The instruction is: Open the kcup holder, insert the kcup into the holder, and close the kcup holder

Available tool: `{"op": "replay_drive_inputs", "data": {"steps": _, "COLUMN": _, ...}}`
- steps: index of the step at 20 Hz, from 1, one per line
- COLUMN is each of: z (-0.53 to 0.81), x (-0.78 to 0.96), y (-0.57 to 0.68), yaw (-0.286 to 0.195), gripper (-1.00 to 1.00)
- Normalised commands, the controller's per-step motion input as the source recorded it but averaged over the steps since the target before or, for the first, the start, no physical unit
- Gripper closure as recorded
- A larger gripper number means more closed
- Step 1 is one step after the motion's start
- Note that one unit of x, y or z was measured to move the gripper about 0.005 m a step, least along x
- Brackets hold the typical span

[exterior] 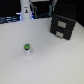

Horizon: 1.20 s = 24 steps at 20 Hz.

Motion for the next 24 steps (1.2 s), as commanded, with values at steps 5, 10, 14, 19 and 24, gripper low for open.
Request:
{"op": "replay_drive_inputs", "data": {"steps": 5, "z": 0.13, "x": -0.20, "y": 0.60, "yaw": -0.126, "gripper": -1.00}}
{"op": "replay_drive_inputs", "data": {"steps": 10, "z": 0.02, "x": -0.21, "y": 0.66, "yaw": -0.197, "gripper": -1.00}}
{"op": "replay_drive_inputs", "data": {"steps": 14, "z": -0.01, "x": -0.18, "y": 0.65, "yaw": -0.208, "gripper": -1.00}}
{"op": "replay_drive_inputs", "data": {"steps": 19, "z": -0.08, "x": -0.19, "y": 0.64, "yaw": -0.194, "gripper": -1.00}}
{"op": "replay_drive_inputs", "data": {"steps": 24, "z": -0.14, "x": -0.26, "y": 0.67, "yaw": -0.181, "gripper": -1.00}}
